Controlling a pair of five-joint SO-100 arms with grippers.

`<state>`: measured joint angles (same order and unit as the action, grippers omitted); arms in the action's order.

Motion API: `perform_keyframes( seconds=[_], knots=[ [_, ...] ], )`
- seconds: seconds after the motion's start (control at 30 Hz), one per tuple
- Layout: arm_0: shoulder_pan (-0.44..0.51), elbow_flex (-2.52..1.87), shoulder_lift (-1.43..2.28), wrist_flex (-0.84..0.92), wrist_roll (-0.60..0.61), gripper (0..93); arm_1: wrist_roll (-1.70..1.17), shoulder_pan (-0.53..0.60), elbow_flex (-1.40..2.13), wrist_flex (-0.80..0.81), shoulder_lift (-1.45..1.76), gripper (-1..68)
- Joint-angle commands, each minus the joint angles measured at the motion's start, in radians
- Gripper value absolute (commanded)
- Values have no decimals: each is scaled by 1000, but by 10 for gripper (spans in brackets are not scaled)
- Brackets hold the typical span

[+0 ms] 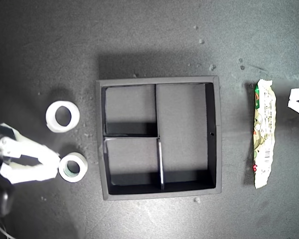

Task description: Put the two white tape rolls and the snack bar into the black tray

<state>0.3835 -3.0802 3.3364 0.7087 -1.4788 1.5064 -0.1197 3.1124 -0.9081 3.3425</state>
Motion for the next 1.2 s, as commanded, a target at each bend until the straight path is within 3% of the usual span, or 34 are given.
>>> perform_keyframes(
  seconds=[0.0, 0.1, 0.23, 0.5, 0.73, 1.03, 1.17],
  knots=[
    [-100, -58, 48, -81, 11, 0, -195, 11, 12, 25, 8, -4],
    [-202, -58, 49, -124, 40, 0, -195, 14, 12, 26, 8, -5],
    [-288, -58, 51, -247, 212, 0, -201, 21, 12, 26, 8, -5],
    [-314, -58, 51, -288, 291, 0, -195, 21, 12, 23, 8, -5],
    [-327, -58, 51, -195, 143, 1, -193, 2, 12, 26, 8, -4],
    [-304, -58, 48, -199, 31, 0, -195, 8, 12, 32, 8, -4],
    [-308, -58, 52, -230, 55, 0, -198, 9, 12, 32, 8, -4]
  ],
)
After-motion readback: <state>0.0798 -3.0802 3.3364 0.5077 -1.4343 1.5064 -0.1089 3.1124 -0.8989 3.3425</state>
